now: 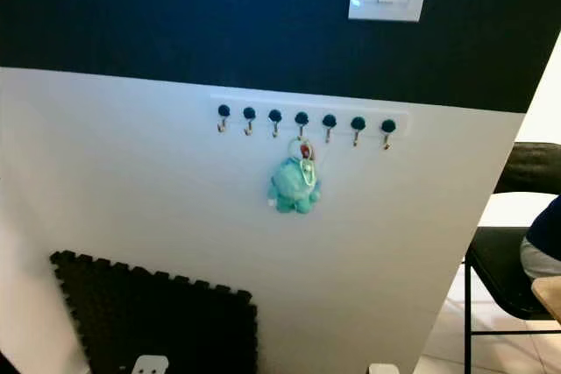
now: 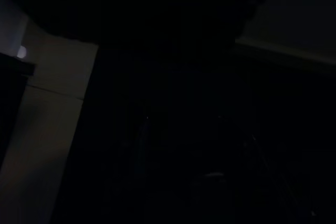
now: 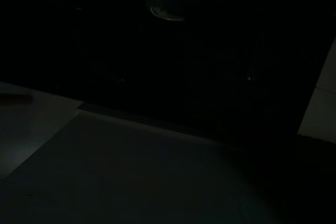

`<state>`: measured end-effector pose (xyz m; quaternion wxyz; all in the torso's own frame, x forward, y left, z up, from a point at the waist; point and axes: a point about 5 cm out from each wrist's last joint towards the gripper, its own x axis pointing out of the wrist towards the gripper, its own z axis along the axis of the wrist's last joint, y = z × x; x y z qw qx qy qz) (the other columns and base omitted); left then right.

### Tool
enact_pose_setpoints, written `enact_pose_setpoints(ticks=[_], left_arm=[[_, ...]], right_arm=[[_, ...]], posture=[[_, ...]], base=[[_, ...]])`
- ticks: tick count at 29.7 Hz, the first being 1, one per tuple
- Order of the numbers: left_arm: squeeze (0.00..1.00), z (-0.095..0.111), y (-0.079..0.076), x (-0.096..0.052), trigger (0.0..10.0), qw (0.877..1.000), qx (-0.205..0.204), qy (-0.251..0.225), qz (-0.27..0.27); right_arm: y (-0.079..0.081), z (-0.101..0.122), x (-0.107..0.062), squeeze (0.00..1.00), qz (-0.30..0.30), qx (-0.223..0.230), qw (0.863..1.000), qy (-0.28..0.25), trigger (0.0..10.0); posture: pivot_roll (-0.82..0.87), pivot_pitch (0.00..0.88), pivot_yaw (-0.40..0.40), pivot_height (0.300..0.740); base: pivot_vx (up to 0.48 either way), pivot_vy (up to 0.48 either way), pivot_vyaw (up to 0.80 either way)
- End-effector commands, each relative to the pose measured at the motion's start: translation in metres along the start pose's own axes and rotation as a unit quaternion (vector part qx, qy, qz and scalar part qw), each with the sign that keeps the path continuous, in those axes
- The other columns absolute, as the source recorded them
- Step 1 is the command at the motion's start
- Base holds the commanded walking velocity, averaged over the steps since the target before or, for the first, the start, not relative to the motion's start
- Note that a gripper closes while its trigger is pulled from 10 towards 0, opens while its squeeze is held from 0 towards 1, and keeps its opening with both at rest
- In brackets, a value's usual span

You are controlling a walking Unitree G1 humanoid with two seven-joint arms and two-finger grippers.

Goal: Hang keys on a hook

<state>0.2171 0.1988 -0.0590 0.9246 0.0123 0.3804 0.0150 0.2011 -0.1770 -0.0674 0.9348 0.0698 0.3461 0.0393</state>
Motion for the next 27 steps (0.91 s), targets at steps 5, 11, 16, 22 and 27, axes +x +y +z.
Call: enact_pose_setpoints(ticks=[5,11,16,22,27], left_arm=[[0.00,-0.008,0.014,-0.004,10.0,1.000,-0.007,0.007,0.027],[0.00,-0.007,0.022,-0.007,10.0,0.998,-0.056,-0.023,0.031],[0.00,-0.017,0.027,-0.010,10.0,0.997,-0.064,-0.007,0.040],[0.00,-0.022,0.026,-0.012,10.0,0.997,-0.053,-0.011,0.054],[0.00,-0.021,0.022,-0.012,10.0,0.998,-0.031,-0.014,0.046]], right_arm=[[-0.001,-0.009,-0.004,0.00,0.005,-0.030,0.999,0.015,10.0],[0.004,-0.014,-0.004,0.00,0.011,-0.012,1.000,0.017,10.0],[0.008,-0.019,-0.006,0.00,0.027,-0.022,0.999,0.025,10.0],[0.011,-0.021,-0.006,0.00,0.052,-0.055,0.996,0.042,10.0],[0.009,-0.019,-0.005,0.00,0.036,-0.051,0.997,0.040,10.0]], posture=[[0.08,0.045,0.007,0.740],[0.08,0.039,0.018,0.740],[0.09,0.023,0.008,0.740],[0.11,0.036,-0.036,0.740],[0.09,0.026,-0.009,0.740]], base=[[0.000,0.000,0.00],[0.000,0.000,0.00],[0.000,0.000,0.00],[0.000,0.000,0.00],[0.000,0.000,0.00]])
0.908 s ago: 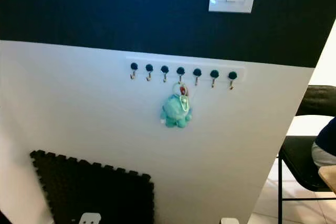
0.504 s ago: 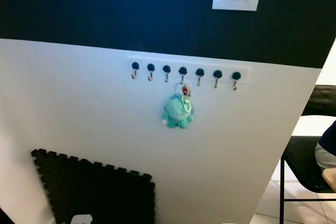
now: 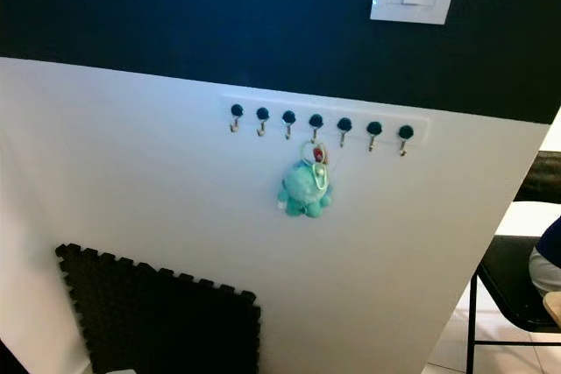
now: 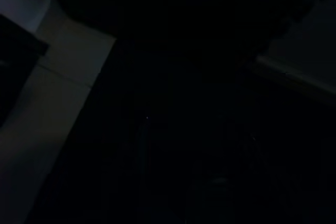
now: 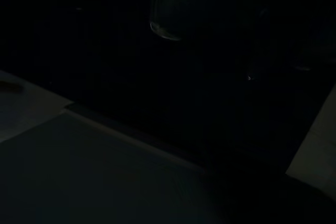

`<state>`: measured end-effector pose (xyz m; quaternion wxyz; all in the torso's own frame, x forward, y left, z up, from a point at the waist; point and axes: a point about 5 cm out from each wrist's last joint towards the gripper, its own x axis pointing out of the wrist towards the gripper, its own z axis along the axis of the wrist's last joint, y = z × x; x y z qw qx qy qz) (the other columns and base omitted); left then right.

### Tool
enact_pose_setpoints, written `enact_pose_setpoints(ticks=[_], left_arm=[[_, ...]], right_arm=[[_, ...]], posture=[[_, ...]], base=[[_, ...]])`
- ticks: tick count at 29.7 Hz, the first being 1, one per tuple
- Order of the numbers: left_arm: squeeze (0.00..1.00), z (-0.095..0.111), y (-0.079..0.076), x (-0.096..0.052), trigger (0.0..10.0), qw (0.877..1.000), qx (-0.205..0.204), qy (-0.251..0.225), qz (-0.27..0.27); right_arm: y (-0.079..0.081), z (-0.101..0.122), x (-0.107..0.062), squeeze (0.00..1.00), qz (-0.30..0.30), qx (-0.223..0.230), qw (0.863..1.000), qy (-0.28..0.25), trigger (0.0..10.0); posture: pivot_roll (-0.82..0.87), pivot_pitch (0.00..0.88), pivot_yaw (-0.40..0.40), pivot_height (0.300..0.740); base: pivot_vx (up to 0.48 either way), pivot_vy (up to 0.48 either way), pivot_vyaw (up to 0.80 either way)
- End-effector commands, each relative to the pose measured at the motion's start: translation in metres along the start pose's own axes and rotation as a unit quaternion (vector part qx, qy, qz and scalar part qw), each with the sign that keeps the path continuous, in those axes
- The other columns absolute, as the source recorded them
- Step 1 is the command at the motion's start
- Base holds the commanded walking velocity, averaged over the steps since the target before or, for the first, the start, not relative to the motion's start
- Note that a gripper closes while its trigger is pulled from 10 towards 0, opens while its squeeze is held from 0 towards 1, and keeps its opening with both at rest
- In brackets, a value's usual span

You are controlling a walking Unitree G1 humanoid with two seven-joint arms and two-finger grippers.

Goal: Hang keys on a hook

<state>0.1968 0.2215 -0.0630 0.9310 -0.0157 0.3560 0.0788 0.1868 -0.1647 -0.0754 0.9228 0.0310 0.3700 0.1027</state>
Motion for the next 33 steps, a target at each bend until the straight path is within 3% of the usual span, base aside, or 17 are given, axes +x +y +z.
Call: enact_pose_setpoints(ticks=[1,5,10,20,33], left_arm=[[0.00,-0.005,-0.001,-0.001,10.0,0.999,0.029,0.014,-0.005],[0.00,-0.005,-0.007,-0.001,10.0,0.996,0.075,0.010,-0.036],[0.00,-0.004,-0.012,0.000,10.0,0.998,0.058,0.011,-0.031],[0.00,-0.005,-0.017,-0.001,10.0,0.998,0.060,0.005,-0.034],[0.00,-0.003,-0.017,0.000,10.0,0.998,0.052,0.001,-0.026]], right_arm=[[-0.002,-0.002,-0.001,0.00,-0.011,0.010,1.000,0.006,10.0],[-0.002,-0.004,-0.001,0.00,-0.015,0.018,1.000,0.008,10.0],[-0.006,-0.009,-0.005,0.00,-0.021,0.021,0.999,0.014,10.0],[-0.010,-0.014,-0.007,0.00,-0.028,0.021,0.999,0.024,10.0],[-0.008,-0.010,-0.005,0.00,-0.018,0.011,1.000,0.022,10.0]], posture=[[0.09,0.026,-0.009,0.740],[0.08,0.014,0.001,0.740],[0.10,0.000,-0.015,0.740],[0.08,0.000,-0.004,0.740],[0.09,0.000,-0.014,0.740]], base=[[0.000,0.000,0.00],[0.000,0.000,0.00],[0.000,0.000,0.00],[0.000,0.000,0.00],[0.000,0.000,-0.80]])
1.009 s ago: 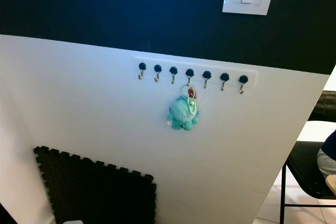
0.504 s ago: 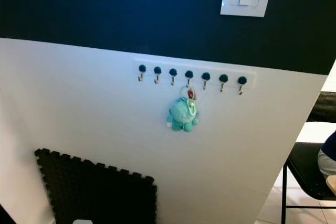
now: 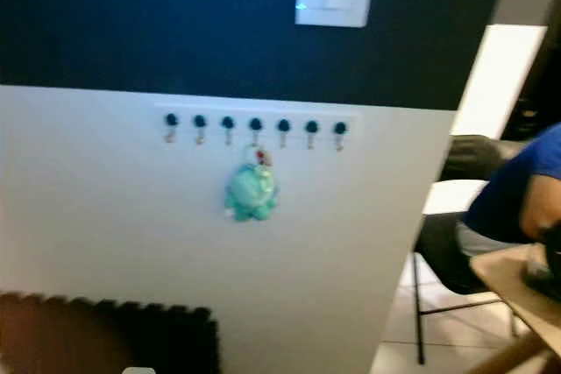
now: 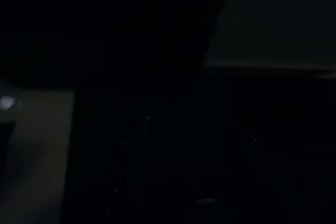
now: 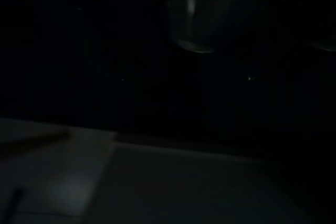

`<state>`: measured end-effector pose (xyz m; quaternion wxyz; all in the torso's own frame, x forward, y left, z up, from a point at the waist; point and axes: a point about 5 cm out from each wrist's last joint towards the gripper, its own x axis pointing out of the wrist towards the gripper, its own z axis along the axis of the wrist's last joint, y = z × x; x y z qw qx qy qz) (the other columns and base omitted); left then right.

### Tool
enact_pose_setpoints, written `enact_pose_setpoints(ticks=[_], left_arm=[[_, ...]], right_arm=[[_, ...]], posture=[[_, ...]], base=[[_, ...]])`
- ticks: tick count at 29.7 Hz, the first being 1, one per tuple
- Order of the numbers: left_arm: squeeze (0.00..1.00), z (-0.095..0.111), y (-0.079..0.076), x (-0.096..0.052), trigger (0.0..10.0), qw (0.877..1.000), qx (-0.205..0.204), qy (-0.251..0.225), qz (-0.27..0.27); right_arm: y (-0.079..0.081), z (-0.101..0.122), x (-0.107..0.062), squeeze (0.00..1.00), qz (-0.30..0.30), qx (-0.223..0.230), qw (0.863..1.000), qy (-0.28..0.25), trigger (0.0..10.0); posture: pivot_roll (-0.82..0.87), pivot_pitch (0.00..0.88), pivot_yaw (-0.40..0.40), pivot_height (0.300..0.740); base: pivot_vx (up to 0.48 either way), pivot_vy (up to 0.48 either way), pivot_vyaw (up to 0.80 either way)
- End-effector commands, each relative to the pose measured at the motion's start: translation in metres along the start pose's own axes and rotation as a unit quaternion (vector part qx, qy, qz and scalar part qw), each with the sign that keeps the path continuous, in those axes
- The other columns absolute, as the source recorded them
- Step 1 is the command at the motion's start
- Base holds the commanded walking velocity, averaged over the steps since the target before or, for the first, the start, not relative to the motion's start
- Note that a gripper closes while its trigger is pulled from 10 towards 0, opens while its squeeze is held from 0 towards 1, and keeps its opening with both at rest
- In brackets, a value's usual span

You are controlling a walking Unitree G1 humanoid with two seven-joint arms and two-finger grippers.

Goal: Hang keys on a hook

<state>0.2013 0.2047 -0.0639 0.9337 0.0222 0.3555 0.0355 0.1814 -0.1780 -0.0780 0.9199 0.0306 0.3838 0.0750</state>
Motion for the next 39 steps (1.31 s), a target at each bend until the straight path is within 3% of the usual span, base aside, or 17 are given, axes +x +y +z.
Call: enact_pose_setpoints(ticks=[1,39], left_arm=[[0.00,-0.0041,0.0007,-0.0014,10.0,1.000,0.000,0.005,0.002],[0.00,-0.0030,-0.0018,-0.0039,10.0,1.000,-0.016,-0.026,-0.007]], right_arm=[[0.0041,-0.0033,0.0003,0.00,0.009,-0.002,1.000,0.009,10.0],[0.0112,-0.0016,0.0027,0.00,0.027,-0.027,0.999,0.013,10.0]], posture=[[0.10,0.000,-0.015,0.740],[0.11,0.000,-0.034,0.740]], base=[[0.000,0.000,-0.80],[0.000,0.000,-0.80]])
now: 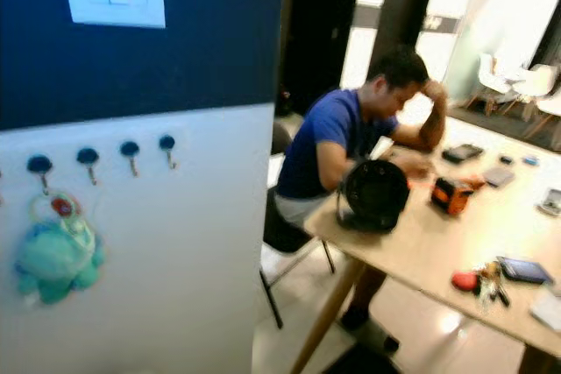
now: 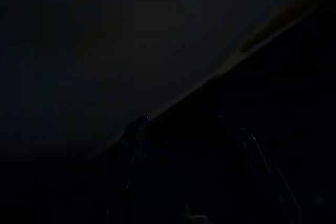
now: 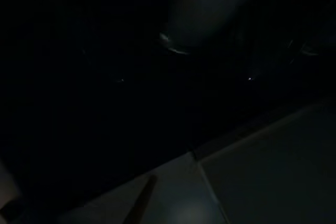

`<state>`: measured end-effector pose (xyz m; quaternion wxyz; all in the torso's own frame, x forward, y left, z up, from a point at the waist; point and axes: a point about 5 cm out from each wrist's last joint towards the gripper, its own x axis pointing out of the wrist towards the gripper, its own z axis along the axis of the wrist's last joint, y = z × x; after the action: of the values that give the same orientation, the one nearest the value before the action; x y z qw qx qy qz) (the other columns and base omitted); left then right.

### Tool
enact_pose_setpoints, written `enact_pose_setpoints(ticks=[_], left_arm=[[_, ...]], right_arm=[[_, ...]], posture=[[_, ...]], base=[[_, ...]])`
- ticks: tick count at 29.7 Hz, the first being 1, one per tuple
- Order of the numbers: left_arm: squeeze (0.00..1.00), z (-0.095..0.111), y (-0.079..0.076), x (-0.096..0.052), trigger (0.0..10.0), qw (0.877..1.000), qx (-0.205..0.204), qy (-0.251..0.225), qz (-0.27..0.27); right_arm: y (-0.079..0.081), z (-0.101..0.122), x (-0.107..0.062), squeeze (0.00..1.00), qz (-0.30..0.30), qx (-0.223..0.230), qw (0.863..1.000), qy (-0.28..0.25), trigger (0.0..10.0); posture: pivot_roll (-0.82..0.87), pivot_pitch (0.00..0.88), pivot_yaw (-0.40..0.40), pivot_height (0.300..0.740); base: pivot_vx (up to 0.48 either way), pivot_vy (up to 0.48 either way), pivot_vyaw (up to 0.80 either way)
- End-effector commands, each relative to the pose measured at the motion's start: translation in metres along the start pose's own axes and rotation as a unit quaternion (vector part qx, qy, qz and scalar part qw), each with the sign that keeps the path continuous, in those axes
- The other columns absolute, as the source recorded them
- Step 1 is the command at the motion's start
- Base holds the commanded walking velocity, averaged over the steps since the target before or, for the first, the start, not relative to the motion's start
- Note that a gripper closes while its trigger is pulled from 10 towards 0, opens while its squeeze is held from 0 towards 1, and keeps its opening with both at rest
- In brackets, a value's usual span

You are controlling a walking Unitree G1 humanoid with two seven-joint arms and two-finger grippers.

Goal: Hang keys on a hook

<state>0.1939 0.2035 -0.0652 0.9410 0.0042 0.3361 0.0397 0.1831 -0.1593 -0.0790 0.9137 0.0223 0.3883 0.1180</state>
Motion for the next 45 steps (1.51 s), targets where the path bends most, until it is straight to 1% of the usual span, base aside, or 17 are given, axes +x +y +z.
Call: enact_pose_setpoints(ticks=[1,25,34,37,38,45], left_arm=[[0.00,0.0037,-0.0012,0.0012,10.0,1.000,0.002,-0.007,-0.006],[0.00,0.0013,-0.0074,-0.0010,10.0,0.999,-0.003,-0.016,-0.035],[0.00,0.0008,-0.0072,-0.0012,10.0,0.999,-0.006,-0.016,-0.034],[0.00,0.0016,-0.0069,-0.0012,10.0,0.999,-0.013,-0.021,-0.027],[0.00,0.0019,-0.0069,-0.0012,10.0,0.999,-0.015,-0.022,-0.026],[0.00,0.0052,-0.0067,-0.0005,10.0,0.999,-0.012,-0.030,-0.023]], right_arm=[[-0.0063,-0.0021,-0.0025,0.00,-0.008,-0.007,1.000,0.005,10.0],[-0.0034,-0.0058,-0.0029,0.00,0.000,-0.024,1.000,0.013,10.0],[-0.0021,-0.0069,-0.0030,0.00,0.003,-0.030,0.999,0.016,10.0],[-0.0018,-0.0062,-0.0030,0.00,0.006,-0.030,0.999,0.012,10.0],[-0.0016,-0.0053,-0.0029,0.00,0.009,-0.036,0.999,0.009,10.0],[-0.0023,-0.0049,-0.0026,0.00,0.006,-0.036,0.999,0.013,10.0]], posture=[[0.11,0.000,-0.033,0.740],[0.11,0.000,-0.041,0.740],[0.10,0.000,-0.046,0.740],[0.10,0.000,-0.047,0.740],[0.10,0.000,-0.048,0.740],[0.11,0.000,-0.049,0.740]], base=[[0.000,0.000,-0.80],[0.000,0.000,-0.80],[0.000,0.000,-0.80],[0.000,0.000,-0.80],[0.000,0.000,0.00],[0.000,0.000,0.00]])
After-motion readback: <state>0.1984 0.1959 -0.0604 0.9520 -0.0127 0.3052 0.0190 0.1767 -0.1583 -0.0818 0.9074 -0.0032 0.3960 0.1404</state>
